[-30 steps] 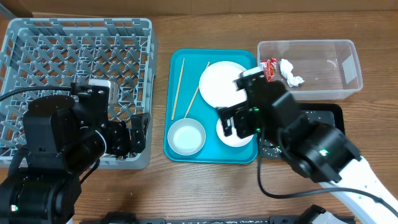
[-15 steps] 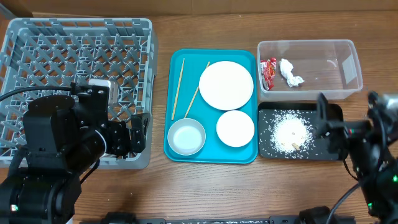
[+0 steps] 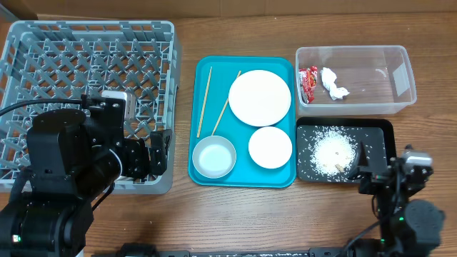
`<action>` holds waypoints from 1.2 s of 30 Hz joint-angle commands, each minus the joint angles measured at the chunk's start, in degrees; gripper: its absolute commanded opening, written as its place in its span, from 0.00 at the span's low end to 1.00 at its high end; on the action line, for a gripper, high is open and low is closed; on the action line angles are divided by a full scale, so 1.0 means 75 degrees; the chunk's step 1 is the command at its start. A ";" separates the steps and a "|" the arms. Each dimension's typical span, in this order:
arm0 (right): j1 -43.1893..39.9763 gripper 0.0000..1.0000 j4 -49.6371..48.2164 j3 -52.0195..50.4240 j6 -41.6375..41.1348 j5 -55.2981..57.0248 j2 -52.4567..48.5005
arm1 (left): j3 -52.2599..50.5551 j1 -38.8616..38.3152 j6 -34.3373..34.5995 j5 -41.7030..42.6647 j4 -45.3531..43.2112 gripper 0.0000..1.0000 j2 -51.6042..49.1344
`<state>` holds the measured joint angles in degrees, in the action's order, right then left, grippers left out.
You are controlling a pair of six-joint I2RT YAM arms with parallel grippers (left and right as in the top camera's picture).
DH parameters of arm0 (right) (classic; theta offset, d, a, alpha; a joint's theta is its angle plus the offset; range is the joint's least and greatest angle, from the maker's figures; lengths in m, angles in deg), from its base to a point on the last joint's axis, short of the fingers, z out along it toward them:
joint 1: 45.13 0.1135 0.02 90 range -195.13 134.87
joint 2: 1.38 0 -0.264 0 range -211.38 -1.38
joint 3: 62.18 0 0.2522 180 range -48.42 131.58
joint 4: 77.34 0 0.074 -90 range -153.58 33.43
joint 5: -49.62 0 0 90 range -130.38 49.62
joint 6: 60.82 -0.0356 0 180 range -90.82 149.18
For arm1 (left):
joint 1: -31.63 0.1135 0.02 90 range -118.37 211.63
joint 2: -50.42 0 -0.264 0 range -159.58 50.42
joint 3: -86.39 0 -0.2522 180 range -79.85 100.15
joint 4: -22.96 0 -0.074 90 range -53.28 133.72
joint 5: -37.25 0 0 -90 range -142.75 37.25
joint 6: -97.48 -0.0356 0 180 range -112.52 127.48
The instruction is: Sort waste into correct bins and load items into the dishwasher
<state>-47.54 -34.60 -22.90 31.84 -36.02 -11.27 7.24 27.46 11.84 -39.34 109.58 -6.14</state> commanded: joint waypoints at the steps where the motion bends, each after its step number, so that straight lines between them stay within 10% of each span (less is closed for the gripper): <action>1: -0.0181 1.00 -0.0571 -0.1107 0.0047 -0.0175 0.0831 | 0.0052 -0.0035 0.0108 -0.0044 0.0000 1.00 -0.0012; 13: -0.0254 1.00 -0.3270 -0.3302 0.0050 -0.0801 0.1297 | 0.0052 -0.0035 0.0105 -0.0044 0.0003 1.00 -0.0012; 36: -0.0245 1.00 -0.3246 -0.3343 0.0052 -0.0737 0.1297 | 0.0052 -0.0035 0.0108 -0.0044 0.0029 1.00 -0.0012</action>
<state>-49.23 -58.49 -47.36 32.21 -41.47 -2.22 7.24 27.46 11.84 -39.34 109.60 -6.25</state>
